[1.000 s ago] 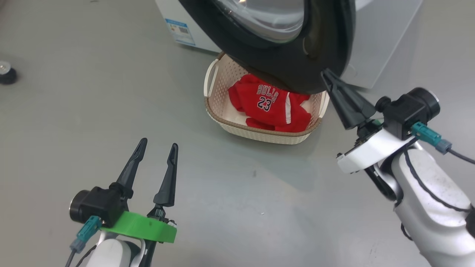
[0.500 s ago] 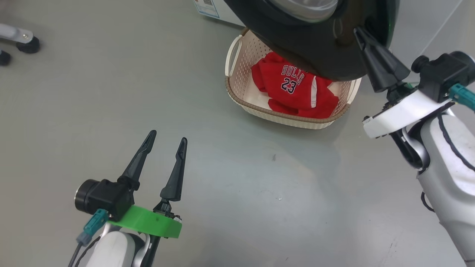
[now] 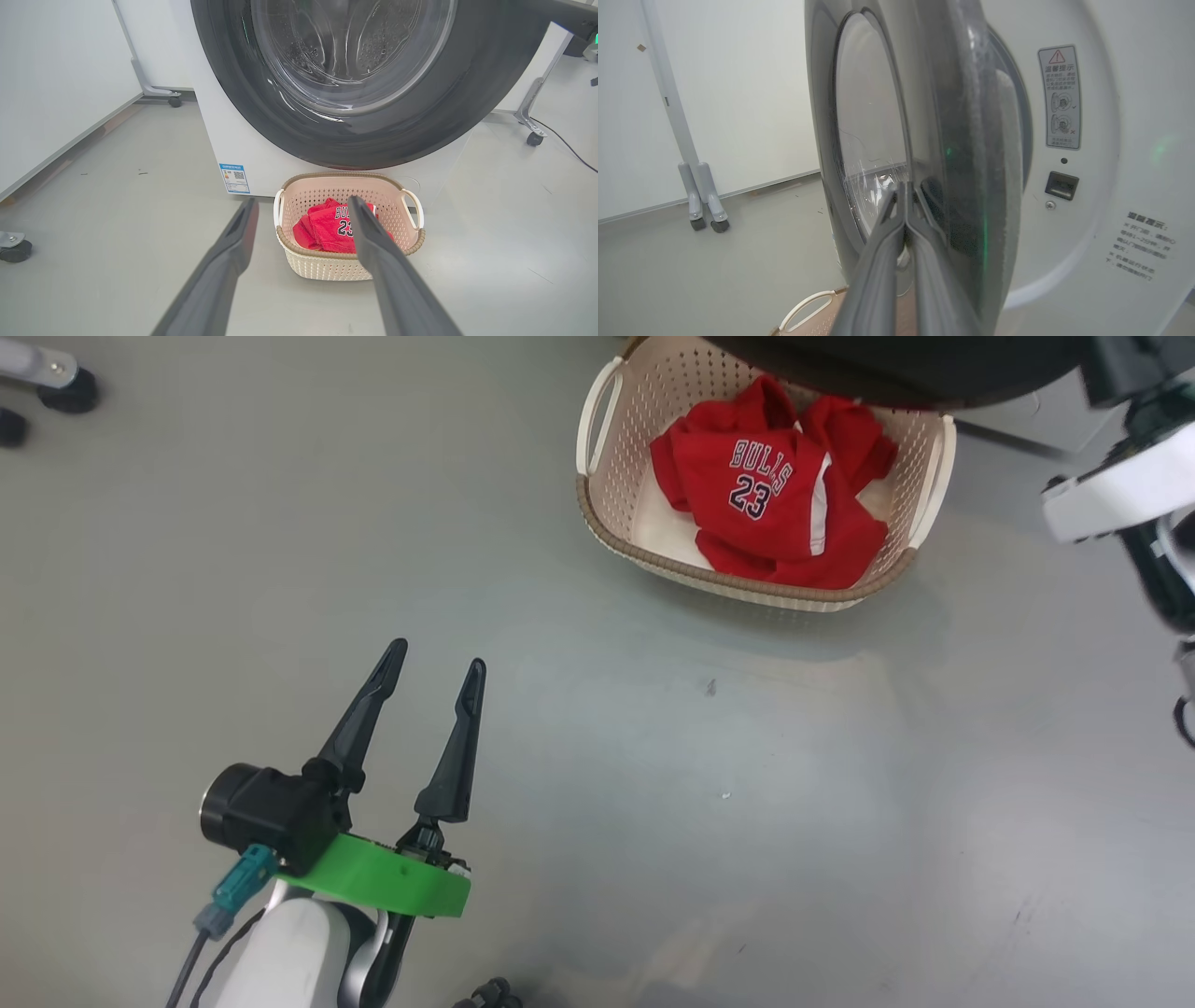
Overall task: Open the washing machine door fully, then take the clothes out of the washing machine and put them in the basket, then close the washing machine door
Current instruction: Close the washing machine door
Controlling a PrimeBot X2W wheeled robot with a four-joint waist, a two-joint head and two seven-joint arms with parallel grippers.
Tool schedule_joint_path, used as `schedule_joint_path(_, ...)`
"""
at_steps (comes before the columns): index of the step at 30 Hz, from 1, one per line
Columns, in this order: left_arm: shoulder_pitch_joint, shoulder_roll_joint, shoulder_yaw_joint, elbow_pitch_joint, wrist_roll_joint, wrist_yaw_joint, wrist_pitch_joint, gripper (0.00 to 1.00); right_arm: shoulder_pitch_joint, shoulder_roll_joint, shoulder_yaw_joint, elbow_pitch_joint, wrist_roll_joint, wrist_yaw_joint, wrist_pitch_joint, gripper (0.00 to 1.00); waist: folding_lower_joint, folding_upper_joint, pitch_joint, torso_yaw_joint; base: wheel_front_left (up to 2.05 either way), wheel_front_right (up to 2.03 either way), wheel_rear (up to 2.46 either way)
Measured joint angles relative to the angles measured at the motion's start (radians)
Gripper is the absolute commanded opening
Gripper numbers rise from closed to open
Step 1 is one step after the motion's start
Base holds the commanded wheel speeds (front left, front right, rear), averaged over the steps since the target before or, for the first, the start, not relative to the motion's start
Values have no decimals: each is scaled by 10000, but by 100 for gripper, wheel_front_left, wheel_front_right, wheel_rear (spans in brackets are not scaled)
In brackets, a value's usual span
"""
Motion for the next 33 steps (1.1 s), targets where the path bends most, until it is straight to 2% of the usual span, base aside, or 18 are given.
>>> schedule_joint_path(17, -594, -69, -474, -259, -1093, -36, -2, 100, -2109, -1206, -414, 67, -165, 0, 662, 0, 1, 0, 1318, 540, 0, 0, 0)
schedule_joint_path(25, -721, -88, -704, -234, -1221, -36, -2, 100, -2529, -1390, -606, 472, -343, 0, 686, 0, 1, 0, 1633, 835, 0, 0, 0)
schedule_joint_path(33, -883, -96, -849, -167, -1223, -36, 0, 100, -2945, -1310, -755, 798, -439, -115, 640, 0, 1, 0, 1721, 902, 0, 0, 0)
